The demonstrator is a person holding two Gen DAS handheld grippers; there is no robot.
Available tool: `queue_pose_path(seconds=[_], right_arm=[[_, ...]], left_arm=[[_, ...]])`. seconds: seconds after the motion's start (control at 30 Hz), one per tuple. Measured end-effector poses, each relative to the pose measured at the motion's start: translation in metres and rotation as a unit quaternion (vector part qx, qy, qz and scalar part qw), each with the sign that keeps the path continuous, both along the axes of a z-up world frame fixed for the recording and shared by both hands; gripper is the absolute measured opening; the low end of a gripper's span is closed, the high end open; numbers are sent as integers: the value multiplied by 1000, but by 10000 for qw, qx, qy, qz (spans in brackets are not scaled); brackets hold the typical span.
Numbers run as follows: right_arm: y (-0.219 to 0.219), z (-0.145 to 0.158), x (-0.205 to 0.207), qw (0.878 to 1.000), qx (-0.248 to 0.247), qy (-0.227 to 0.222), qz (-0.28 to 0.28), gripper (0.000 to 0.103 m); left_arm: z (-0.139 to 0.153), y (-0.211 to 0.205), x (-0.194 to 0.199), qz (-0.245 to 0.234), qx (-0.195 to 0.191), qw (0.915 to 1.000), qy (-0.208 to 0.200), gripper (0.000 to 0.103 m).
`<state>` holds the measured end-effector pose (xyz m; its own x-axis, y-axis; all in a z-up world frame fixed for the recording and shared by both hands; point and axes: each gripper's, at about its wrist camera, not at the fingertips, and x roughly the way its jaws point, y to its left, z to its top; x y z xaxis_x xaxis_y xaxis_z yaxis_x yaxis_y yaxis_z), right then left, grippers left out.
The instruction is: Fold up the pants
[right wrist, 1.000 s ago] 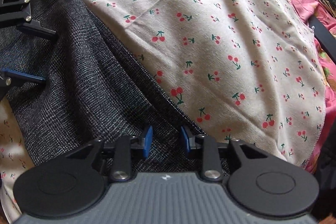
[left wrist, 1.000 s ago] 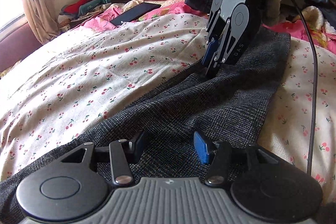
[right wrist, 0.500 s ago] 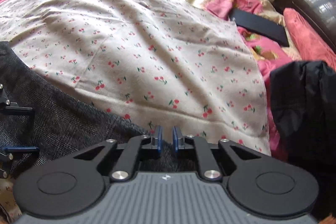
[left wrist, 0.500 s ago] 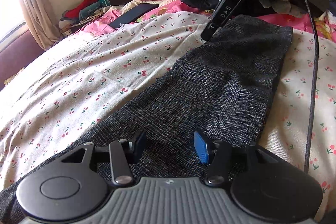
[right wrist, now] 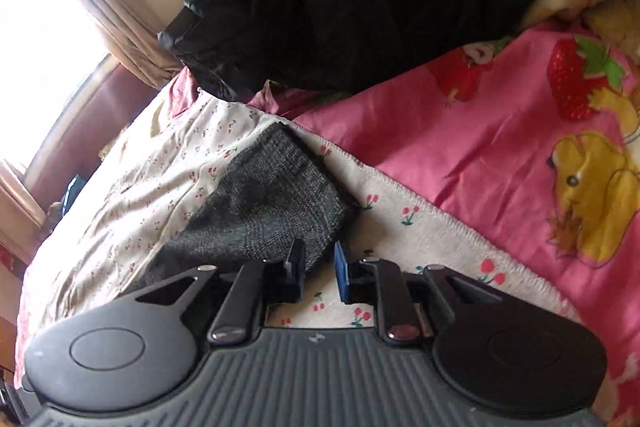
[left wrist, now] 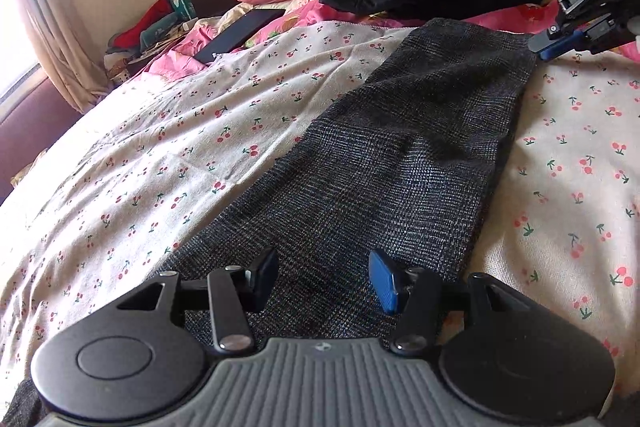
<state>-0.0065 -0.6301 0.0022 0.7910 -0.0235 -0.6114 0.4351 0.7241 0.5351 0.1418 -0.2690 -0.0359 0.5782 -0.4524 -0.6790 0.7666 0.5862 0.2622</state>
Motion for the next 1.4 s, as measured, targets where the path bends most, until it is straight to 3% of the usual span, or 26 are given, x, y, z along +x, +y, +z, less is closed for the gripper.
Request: queue_pose_path(seconds=[0.13, 0.2, 0.47, 0.63, 0.77, 0.9, 1.07, 1.1, 1.13, 1.17, 1.23, 1.33, 1.4], right_arm=[[7, -7, 21, 9994, -171, 11, -300, 8], [11, 0, 23, 9991, -258, 0, -345, 7], [21, 26, 37, 9899, -1364, 394, -3, 7], [12, 7, 30, 9968, -583, 526, -145, 13], [7, -13, 3, 9983, 396, 50, -423, 36], [11, -36, 9, 9952, 690, -241, -658, 36], [24, -61, 31, 9823, 1174, -993, -1067, 36], [29, -63, 34, 9802, 1251, -1077, -1092, 36], [36, -65, 39, 9781, 1366, -1144, -1075, 28], [44, -68, 47, 9771, 1533, -1108, -974, 10], [52, -69, 53, 9767, 1613, -927, -1068, 8], [44, -51, 43, 9671, 1688, -1317, -1371, 6], [39, -33, 35, 9693, 1424, -1376, -1457, 6]], left_arm=[[3, -3, -5, -75, 172, 9998, -81, 64], [4, -3, -7, -121, 218, 9996, -111, 64], [2, -4, -7, -145, 192, 9997, -84, 64], [2, -1, -8, -141, 146, 9998, -62, 64], [1, 4, -10, -149, 90, 9998, -67, 64], [2, 6, -11, -130, 25, 9999, -56, 64], [0, 14, -10, -48, -218, 9997, 41, 64], [-1, 15, -9, -10, -315, 9994, 108, 64], [-2, 15, -7, 15, -392, 9990, 190, 64], [-4, 15, -6, 24, -450, 9986, 271, 64], [-7, 15, -7, -28, -443, 9986, 272, 64], [-1, 16, -11, -138, -576, 9979, 258, 63], [3, 15, -12, -233, -671, 9970, 317, 63]])
